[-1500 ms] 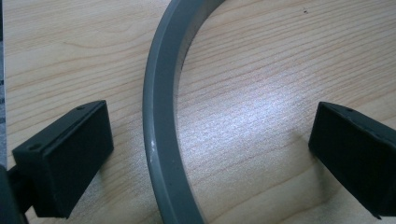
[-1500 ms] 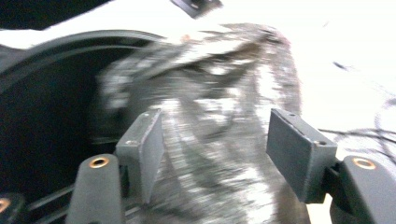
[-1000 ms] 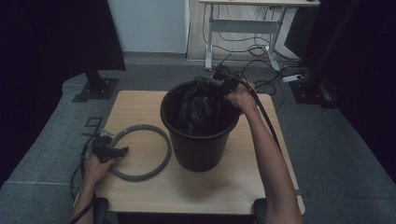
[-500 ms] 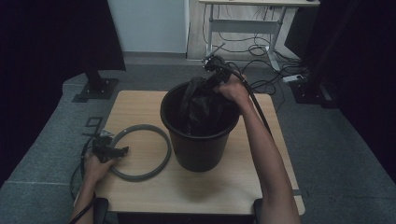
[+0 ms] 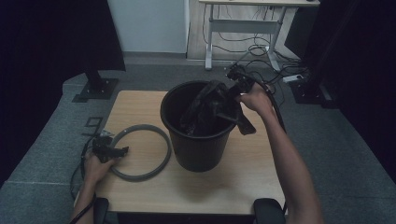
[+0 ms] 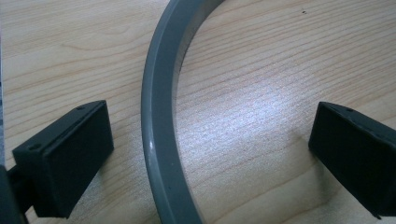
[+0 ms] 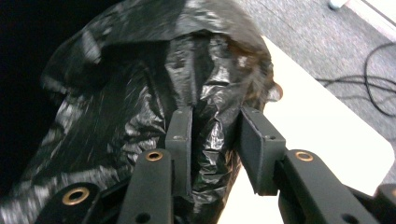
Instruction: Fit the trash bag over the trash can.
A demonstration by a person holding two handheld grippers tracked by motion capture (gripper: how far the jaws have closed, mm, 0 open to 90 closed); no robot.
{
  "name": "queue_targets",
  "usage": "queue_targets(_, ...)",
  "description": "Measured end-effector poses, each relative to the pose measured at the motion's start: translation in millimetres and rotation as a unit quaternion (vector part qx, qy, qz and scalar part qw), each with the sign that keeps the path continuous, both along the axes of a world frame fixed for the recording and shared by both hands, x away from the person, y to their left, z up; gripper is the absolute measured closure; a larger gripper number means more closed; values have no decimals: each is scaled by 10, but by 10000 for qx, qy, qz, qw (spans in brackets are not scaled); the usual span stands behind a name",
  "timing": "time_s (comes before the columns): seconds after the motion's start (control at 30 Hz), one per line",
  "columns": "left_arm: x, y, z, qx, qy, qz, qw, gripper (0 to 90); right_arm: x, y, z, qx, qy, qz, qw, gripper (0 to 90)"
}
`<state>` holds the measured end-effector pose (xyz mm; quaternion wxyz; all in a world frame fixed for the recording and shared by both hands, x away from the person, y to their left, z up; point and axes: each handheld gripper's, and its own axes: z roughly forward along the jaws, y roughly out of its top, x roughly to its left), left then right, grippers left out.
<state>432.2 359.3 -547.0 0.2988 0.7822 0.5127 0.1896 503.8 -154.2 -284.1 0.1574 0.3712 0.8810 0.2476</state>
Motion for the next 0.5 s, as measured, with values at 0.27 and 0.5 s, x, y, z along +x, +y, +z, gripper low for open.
queue_targets(0.27, -2, -2, 0, 0, 2, 5, 10000, 0, -213, -108, 143, 130, -346, -37, 9993, 360)
queue_targets(0.5, -1, -2, 0, -1, 3, 6, 10000, 0, 97, 180, 314, 333, -555, 234, 9976, 536)
